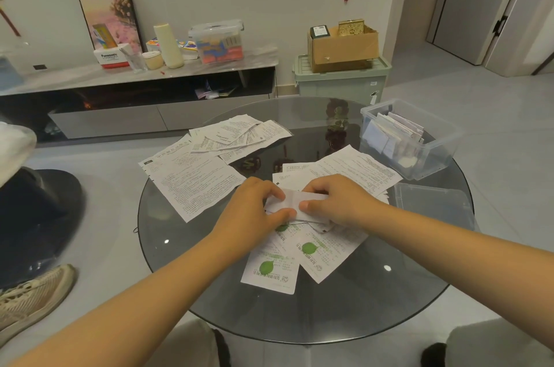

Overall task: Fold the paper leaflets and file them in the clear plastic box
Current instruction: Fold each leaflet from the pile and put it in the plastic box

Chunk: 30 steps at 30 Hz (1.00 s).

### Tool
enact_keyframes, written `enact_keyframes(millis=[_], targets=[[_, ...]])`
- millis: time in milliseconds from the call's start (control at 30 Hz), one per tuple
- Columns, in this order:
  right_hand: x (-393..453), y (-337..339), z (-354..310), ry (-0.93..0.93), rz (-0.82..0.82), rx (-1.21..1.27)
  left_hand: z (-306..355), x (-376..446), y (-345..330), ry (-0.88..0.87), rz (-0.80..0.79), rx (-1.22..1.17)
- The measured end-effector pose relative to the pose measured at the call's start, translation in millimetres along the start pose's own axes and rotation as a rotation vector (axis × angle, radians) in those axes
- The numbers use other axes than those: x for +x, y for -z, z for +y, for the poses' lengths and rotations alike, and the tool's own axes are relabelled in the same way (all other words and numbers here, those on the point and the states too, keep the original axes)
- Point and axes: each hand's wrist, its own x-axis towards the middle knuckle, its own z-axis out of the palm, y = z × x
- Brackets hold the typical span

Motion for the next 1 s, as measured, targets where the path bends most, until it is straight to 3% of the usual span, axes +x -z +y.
enact_keyframes(millis=[233,433,567,700,867,1000], targets=[[-6,3,-3,0.125,0.134,0.213,11,1,0,0.013,0.058,-0.204],[-1,7,5,0.214,0.448,-0.041,20,11,-1,0.038,0.080,-0.200],[-2,27,10,0.141,0.313,-0.066,27,21,0,0.029,0.067,-0.200],[-6,43,16,0.094,0.352,-0.002,45,29,-5,0.001,0.056,-0.227],[-12,69,24,0.056,0.355,0.150,74,41,-10,0.122,-0.034,-0.585],[-16,87,31,0.045,0.326,0.180,91,55,-15,0.100,0.002,-0.513]])
